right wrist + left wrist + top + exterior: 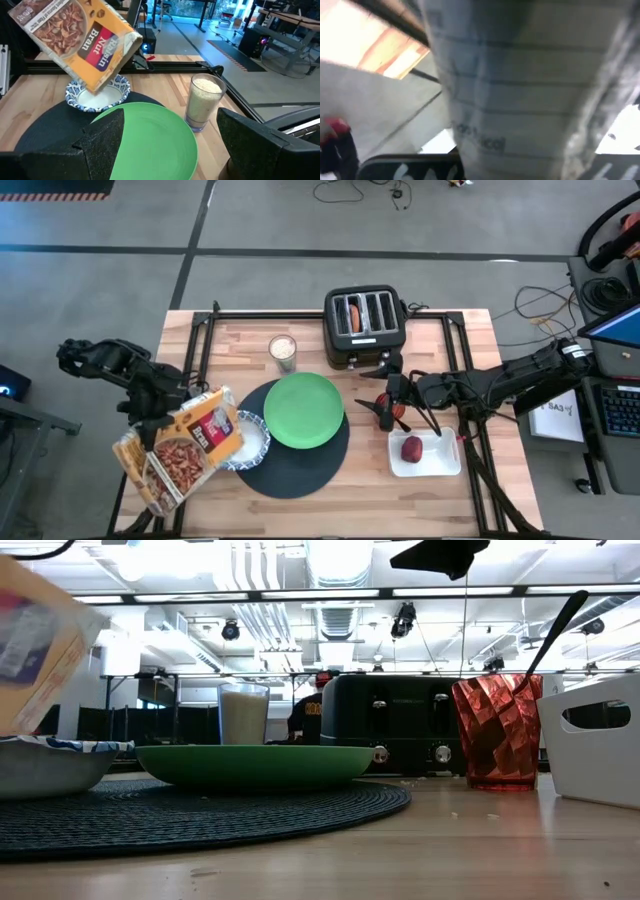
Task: Arrange a breakfast setting
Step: Pour the cereal from the cereal box into the white bowl
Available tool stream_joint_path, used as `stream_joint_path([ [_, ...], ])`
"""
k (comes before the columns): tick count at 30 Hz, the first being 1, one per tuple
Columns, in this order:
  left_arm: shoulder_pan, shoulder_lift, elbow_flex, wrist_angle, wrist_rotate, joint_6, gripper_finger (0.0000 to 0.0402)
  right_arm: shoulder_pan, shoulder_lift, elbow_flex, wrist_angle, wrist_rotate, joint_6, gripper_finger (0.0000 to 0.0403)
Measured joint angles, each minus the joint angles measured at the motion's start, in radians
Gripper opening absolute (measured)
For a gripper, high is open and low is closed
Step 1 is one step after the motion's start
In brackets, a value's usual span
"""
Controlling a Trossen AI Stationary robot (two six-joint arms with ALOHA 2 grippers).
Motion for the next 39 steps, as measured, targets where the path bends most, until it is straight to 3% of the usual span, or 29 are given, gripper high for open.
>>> stream_joint_path([
  [6, 0.001, 0.009, 0.001, -0.024, 0.01, 0.027, 0.0002, 0.0, 0.0, 0.0, 0.0, 0.0, 0.0, 0.0309],
  [10, 0.002, 0.012, -0.002, -0.016, 0.011, -0.034, 0.0002, 0.0, 0.0, 0.0, 0.0, 0.0, 0.0, 0.0309],
  [18, 0.001, 0.029, -0.002, -0.008, 0.015, 0.041, 0.0002, 0.0, 0.0, 0.0, 0.0, 0.0, -0.002, 0.0309],
  [27, 0.001, 0.036, -0.001, -0.008, 0.003, -0.028, 0.0002, -0.001, 0.0, 0.0, 0.0, 0.001, -0.001, 0.0309],
  [30, 0.001, 0.044, 0.003, 0.001, 0.008, 0.058, 0.0002, -0.001, 0.0, 0.0, -0.001, 0.001, -0.002, 0.0309],
  [39, 0.001, 0.056, 0.002, 0.0, 0.0, -0.005, 0.0002, -0.003, 0.0, 0.0, -0.016, 0.009, 0.0, 0.0309],
])
